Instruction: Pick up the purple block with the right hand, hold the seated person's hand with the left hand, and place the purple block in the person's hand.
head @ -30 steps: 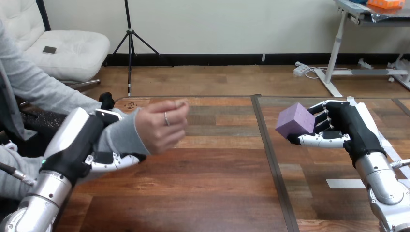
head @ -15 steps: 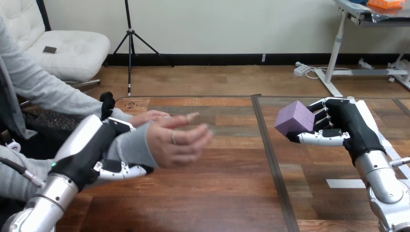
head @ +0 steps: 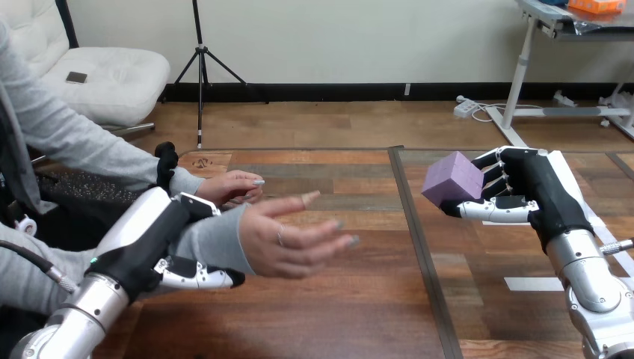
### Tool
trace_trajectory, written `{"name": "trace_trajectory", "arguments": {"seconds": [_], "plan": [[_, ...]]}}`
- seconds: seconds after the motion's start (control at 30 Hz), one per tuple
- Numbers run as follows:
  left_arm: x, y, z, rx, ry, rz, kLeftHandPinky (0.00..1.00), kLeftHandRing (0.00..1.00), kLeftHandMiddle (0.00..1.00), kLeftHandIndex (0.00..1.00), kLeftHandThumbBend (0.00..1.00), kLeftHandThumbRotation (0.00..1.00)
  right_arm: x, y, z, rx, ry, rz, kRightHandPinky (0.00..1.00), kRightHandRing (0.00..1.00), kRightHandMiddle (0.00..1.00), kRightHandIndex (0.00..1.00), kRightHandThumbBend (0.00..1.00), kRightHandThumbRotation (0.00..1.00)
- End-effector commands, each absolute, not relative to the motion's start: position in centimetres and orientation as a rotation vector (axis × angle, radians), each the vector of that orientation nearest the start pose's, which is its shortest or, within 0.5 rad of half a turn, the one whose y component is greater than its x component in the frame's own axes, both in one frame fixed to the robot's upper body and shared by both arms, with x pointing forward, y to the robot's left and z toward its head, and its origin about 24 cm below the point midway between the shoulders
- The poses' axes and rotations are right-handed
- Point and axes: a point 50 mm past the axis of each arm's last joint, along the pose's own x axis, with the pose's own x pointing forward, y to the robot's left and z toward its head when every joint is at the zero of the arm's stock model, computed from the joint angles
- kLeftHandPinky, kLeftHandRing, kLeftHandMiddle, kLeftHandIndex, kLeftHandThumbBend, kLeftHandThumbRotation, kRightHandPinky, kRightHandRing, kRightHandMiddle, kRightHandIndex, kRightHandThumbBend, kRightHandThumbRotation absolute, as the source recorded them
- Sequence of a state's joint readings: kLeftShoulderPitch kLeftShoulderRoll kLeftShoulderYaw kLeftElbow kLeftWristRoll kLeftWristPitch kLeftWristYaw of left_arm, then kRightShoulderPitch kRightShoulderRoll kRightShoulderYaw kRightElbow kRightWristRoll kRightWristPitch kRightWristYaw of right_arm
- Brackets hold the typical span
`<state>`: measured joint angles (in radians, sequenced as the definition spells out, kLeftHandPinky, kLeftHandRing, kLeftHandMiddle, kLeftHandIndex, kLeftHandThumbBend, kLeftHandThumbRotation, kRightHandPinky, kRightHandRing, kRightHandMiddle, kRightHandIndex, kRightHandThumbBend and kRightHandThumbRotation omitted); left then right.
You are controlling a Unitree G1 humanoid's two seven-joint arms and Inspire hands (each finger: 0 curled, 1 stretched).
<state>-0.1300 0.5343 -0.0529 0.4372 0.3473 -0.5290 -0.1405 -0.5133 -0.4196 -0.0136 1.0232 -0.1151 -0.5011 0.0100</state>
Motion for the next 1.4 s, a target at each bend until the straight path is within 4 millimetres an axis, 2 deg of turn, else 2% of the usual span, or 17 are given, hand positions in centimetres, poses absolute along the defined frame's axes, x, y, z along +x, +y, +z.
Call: {"name": "trace_trajectory", "arguments": {"seconds": [0.0, 0.17, 0.43, 1.37], "plan": [[27.87, 22.21, 6.04, 0.868, -0.216, -0.354, 0.24, 0.28, 0.34, 0.34, 0.78, 0.00, 33.42, -24.50, 5.49, -0.453, -0.094, -0.022, 0.31, 0.35, 0.42, 0.43, 0.87, 0.00], [27.85, 22.24, 6.17, 0.884, -0.216, -0.356, 0.28, 0.33, 0.38, 0.38, 0.83, 0.00, 33.42, -24.64, 5.35, -0.434, -0.085, -0.025, 0.32, 0.35, 0.42, 0.43, 0.87, 0.00], [27.84, 22.34, 6.34, 0.914, -0.205, -0.350, 0.33, 0.38, 0.42, 0.41, 0.84, 0.00, 33.41, -24.74, 5.33, -0.437, -0.082, -0.028, 0.34, 0.36, 0.42, 0.43, 0.87, 0.00], [27.75, 22.84, 6.71, 0.957, -0.197, -0.355, 0.36, 0.41, 0.44, 0.44, 0.83, 0.00, 33.27, -25.11, 5.20, -0.453, -0.064, -0.039, 0.35, 0.38, 0.42, 0.44, 0.86, 0.00]]}}
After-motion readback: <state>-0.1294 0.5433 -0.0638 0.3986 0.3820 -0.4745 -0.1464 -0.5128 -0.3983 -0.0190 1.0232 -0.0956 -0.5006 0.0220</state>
